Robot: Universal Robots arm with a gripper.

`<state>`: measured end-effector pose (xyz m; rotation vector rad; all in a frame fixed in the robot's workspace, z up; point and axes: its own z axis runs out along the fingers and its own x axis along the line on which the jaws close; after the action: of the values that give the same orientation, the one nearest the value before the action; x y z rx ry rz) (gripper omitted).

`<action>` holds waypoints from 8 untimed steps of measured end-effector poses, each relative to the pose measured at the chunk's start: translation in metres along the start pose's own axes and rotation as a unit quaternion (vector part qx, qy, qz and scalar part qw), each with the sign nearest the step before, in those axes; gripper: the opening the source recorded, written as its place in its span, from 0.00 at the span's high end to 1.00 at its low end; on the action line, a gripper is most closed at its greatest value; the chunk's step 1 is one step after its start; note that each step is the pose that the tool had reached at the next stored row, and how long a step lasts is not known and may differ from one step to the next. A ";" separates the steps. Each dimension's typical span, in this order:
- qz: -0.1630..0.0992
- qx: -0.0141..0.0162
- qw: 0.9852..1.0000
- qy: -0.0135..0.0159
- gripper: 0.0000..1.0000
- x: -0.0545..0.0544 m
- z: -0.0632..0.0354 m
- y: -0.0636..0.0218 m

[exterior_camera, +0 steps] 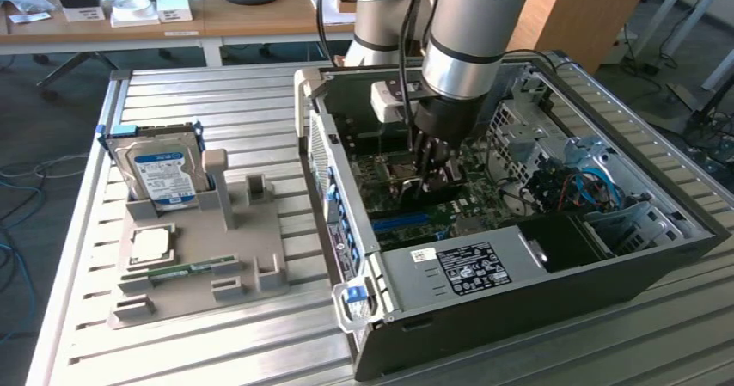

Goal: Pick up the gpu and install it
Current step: 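Insert the gpu into the slot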

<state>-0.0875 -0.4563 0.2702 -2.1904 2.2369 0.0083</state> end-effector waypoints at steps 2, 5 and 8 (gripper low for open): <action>0.000 0.000 1.000 0.000 0.73 0.000 0.0006 0.0000; 0.000 0.000 1.000 0.000 0.73 0.000 0.0008 0.0000; 0.000 0.000 1.000 0.000 0.73 0.001 0.0008 0.0000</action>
<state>-0.0875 -0.4571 0.2694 -2.1905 2.2370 0.0082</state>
